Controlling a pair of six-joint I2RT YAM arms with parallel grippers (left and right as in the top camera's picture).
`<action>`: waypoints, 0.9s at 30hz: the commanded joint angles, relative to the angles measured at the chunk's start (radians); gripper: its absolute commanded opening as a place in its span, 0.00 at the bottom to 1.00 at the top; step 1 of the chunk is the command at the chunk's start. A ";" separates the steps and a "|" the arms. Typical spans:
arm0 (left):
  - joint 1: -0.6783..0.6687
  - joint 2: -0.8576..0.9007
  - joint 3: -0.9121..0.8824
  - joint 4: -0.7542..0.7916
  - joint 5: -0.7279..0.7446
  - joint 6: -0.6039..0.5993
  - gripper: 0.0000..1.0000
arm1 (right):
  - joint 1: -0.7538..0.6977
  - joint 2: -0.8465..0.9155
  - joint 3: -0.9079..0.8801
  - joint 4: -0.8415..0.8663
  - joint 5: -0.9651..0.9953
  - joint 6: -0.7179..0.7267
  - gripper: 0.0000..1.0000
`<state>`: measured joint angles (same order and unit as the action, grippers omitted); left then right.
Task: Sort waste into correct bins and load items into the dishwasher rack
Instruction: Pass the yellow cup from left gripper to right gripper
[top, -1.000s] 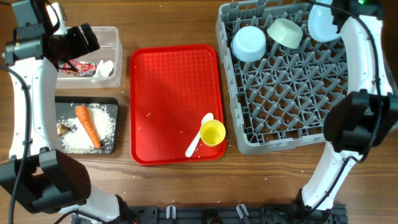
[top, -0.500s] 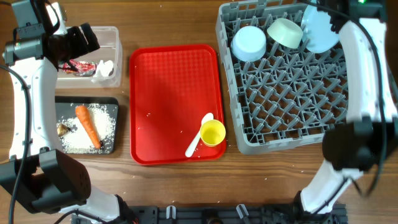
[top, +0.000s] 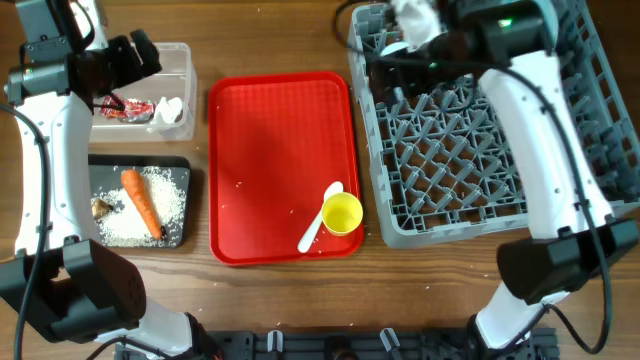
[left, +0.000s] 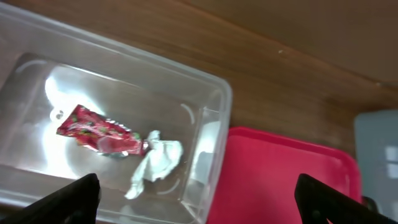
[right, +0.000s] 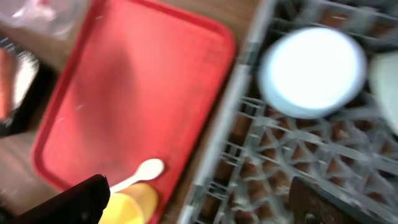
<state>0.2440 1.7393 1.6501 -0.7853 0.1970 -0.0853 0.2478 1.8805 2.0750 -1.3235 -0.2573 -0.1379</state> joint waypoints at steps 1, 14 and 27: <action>-0.004 0.011 0.001 -0.021 0.223 -0.005 1.00 | -0.137 -0.077 0.000 0.002 0.048 0.007 0.97; -0.780 0.204 0.001 -0.439 0.168 0.103 0.90 | -0.288 -0.087 0.000 0.013 0.021 0.007 0.99; -0.812 0.240 -0.196 -0.380 0.127 0.075 0.08 | -0.288 -0.087 0.000 0.021 0.021 0.010 0.99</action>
<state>-0.5667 1.9720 1.4628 -1.1877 0.3084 0.0093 -0.0402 1.8164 2.0747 -1.3037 -0.2249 -0.1349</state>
